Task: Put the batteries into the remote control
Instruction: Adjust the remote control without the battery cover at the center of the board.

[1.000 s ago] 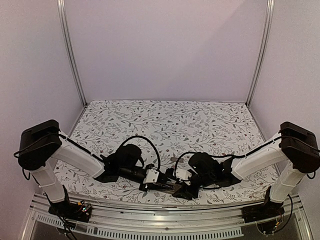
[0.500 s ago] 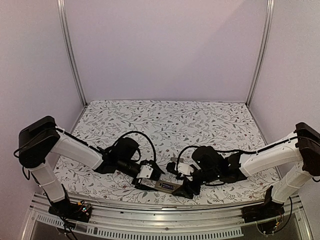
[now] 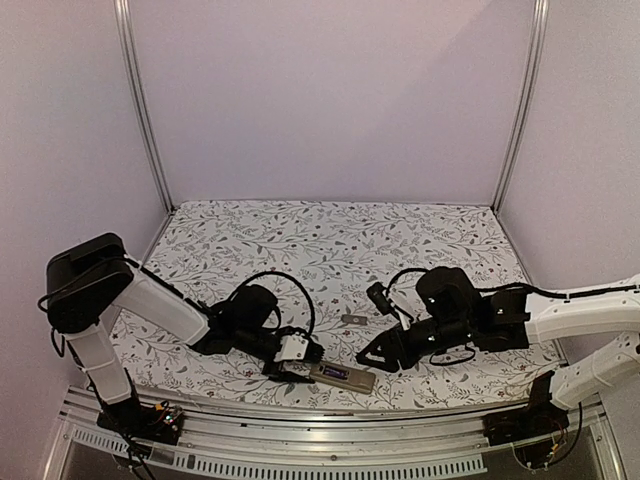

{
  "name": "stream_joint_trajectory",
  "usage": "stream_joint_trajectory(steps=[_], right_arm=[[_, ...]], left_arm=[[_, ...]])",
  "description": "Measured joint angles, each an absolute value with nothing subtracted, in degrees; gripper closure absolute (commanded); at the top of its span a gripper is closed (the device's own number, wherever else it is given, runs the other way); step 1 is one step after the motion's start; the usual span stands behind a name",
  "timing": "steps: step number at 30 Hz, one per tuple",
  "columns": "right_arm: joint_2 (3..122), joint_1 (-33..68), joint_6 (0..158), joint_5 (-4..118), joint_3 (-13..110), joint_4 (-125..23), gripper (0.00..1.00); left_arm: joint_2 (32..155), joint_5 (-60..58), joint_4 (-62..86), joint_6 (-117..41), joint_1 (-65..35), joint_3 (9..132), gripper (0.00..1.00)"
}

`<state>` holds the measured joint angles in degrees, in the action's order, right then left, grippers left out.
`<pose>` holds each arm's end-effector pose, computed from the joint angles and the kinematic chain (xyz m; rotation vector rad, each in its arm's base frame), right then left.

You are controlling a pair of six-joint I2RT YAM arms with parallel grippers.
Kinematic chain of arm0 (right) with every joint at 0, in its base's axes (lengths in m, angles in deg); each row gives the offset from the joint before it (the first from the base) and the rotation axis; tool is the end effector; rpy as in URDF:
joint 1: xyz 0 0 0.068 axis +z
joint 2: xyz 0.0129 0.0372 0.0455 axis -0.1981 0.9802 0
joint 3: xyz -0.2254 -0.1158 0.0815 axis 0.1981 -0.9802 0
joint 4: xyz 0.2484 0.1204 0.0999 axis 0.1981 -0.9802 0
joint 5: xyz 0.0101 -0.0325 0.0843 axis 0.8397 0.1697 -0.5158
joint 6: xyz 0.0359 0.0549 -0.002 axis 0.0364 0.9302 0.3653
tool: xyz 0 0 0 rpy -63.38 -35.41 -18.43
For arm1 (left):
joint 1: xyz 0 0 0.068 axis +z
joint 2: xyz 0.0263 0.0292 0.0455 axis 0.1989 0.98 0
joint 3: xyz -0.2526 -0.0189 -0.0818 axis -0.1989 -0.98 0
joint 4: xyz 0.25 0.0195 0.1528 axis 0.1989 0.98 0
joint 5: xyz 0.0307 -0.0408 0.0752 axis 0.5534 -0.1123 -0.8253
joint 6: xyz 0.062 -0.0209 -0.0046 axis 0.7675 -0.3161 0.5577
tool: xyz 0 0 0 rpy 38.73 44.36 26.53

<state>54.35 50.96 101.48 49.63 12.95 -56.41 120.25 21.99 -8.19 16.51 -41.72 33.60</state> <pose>0.1305 0.2784 0.1796 -0.8573 2.3352 1.0822 0.1726 -0.2751 0.0513 1.8885 1.3324 -0.7213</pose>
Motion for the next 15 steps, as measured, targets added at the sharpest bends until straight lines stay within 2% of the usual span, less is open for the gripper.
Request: stream_joint_trajectory(steps=[11,15], right_arm=[[54.5,50.6,121.5,46.3,6.4,-60.4,0.55],[58.2,50.4,123.2,43.7,6.0,-58.2,0.64]], left_arm=[[120.2,17.0,-13.4,7.6,-45.1,31.2,0.43],[119.8,13.4,-15.2,3.4,-47.0,30.2,0.44]])
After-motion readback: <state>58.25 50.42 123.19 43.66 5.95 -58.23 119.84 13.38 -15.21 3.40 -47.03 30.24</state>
